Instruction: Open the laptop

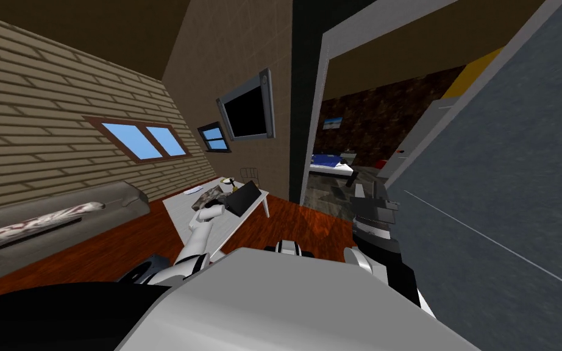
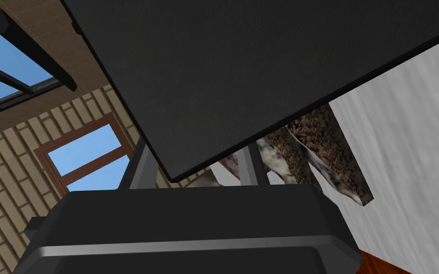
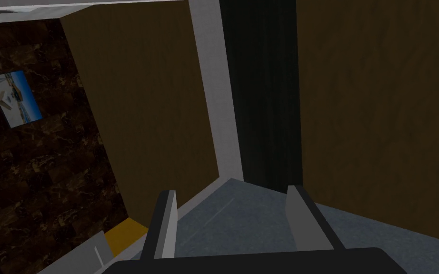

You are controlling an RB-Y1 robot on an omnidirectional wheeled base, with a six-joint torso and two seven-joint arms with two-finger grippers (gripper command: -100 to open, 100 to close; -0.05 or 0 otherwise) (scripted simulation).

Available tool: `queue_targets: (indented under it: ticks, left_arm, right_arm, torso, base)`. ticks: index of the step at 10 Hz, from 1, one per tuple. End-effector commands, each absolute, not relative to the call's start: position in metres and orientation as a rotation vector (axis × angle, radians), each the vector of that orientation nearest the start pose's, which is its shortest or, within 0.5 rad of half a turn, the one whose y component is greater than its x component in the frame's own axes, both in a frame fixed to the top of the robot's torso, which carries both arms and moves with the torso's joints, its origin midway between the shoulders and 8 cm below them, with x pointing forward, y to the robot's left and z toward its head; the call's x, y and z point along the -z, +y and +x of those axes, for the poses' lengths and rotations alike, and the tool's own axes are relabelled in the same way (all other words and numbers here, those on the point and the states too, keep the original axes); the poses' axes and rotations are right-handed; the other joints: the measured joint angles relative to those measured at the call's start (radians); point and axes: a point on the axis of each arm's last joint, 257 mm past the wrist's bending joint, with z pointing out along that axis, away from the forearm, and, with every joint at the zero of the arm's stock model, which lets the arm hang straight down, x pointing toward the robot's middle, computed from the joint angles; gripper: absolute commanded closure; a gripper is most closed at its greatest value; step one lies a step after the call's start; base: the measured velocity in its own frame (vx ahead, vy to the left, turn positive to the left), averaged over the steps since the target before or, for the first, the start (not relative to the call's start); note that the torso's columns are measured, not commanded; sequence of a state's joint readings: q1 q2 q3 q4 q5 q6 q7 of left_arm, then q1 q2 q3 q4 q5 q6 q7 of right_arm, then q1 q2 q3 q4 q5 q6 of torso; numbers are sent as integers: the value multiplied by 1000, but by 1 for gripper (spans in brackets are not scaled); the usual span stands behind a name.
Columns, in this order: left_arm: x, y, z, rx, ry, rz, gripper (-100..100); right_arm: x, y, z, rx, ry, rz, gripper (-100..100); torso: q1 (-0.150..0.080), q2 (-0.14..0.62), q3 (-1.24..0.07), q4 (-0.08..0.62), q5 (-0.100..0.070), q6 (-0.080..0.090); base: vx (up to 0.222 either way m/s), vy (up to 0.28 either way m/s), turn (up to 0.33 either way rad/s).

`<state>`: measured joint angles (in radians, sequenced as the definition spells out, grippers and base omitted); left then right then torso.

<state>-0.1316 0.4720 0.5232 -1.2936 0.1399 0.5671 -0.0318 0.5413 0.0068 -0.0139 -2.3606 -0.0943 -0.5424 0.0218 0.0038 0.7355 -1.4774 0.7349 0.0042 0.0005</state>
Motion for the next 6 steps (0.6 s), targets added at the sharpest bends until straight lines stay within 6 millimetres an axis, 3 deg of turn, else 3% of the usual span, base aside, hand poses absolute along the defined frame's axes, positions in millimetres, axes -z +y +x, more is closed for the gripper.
queue_targets:
  ticks: [1,2,3,4,5,6]
  left_arm:
    - [294,662,446,380,1096,-1834,100]
    - [301,662,442,371,1100,-1848,100]
    - [295,677,440,373,1058,-1888,100]
    - [306,677,435,361,1062,-1910,100]
    - [298,690,432,367,1018,-1948,100]
    - [307,690,428,356,1021,-1967,100]
  right_arm:
    - [-55,-295,314,-1330,493,639,0]
    - [-55,-295,314,-1330,493,639,0]
    - [-55,-295,314,-1330,493,639,0]
    - [-55,-295,314,-1330,493,639,0]
    - [-55,-295,314,-1330,493,639,0]
    - [-55,-295,314,-1330,493,639,0]
  torso:
    - [1,0,0,0,1,0]
    - [2,0,1,0,2,3]
    - [0,1,1,-1,2,-1]
    - [-1,1,1,0,1,2]
    - [-3,0,0,-1,1,-1]
    - [-3,1,1,1,-1,1]
  base:
    - [-92,55,-274]
    - [-87,63,-179]
    - [-103,56,-302]
    - [-81,44,-157]
    - [-104,48,-256]
    - [-89,37,-161]
